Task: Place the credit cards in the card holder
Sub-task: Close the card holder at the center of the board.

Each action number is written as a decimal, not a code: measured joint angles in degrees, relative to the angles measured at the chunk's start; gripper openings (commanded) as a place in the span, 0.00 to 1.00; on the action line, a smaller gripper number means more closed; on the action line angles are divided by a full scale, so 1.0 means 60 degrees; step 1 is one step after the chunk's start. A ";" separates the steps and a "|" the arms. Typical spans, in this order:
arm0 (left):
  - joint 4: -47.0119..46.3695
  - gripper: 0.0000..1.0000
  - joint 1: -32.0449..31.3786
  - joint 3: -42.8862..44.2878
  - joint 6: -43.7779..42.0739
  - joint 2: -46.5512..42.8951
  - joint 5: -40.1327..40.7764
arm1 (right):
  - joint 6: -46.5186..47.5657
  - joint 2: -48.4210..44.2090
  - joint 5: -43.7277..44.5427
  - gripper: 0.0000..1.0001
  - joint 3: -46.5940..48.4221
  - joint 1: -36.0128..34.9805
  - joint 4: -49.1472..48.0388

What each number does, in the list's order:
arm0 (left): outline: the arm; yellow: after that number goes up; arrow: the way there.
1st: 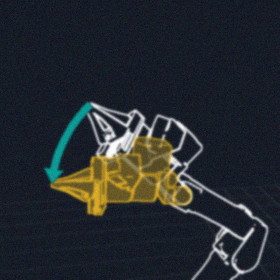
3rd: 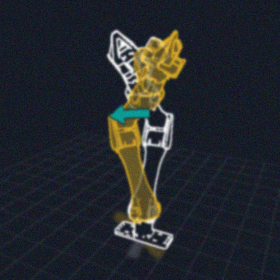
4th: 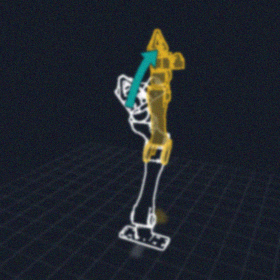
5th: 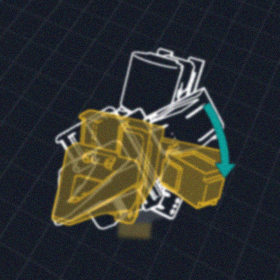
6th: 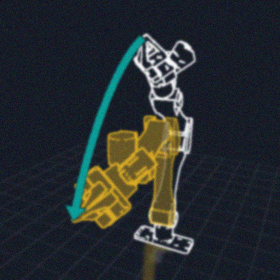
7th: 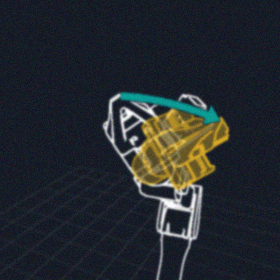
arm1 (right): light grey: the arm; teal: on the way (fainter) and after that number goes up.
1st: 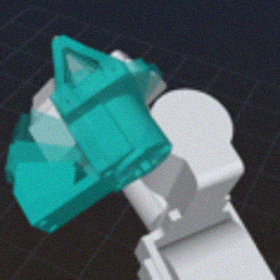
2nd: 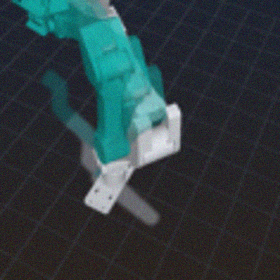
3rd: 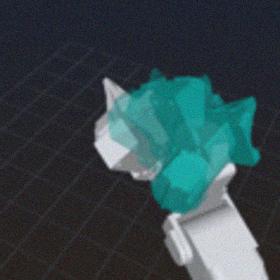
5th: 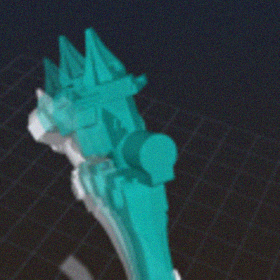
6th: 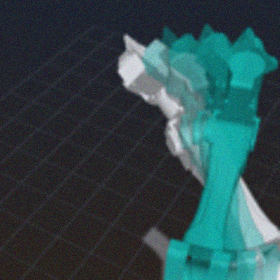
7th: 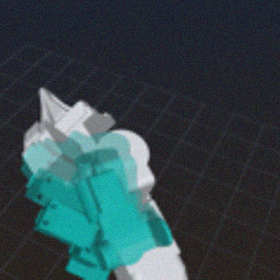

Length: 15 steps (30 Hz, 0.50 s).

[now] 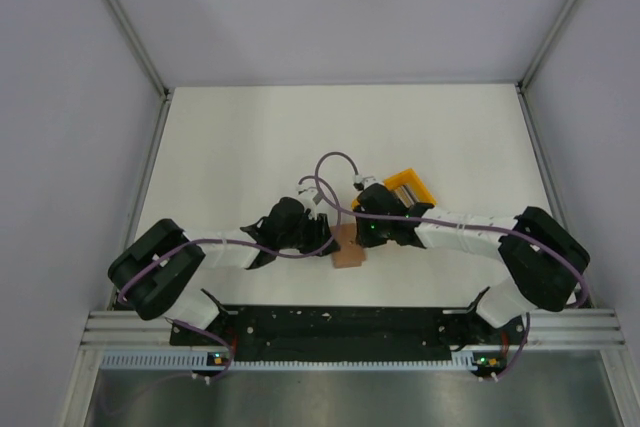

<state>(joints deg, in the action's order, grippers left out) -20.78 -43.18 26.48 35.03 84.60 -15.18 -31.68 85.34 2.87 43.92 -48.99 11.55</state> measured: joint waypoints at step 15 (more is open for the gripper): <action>0.0004 0.42 0.0000 0.0000 0.0004 0.0000 0.0007 | -0.0004 0.0273 -0.0113 0.23 0.0076 -0.0076 -0.0251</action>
<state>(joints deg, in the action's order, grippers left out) -20.75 -43.18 26.48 35.05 84.60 -15.14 -31.70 86.98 2.20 44.38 -49.45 10.04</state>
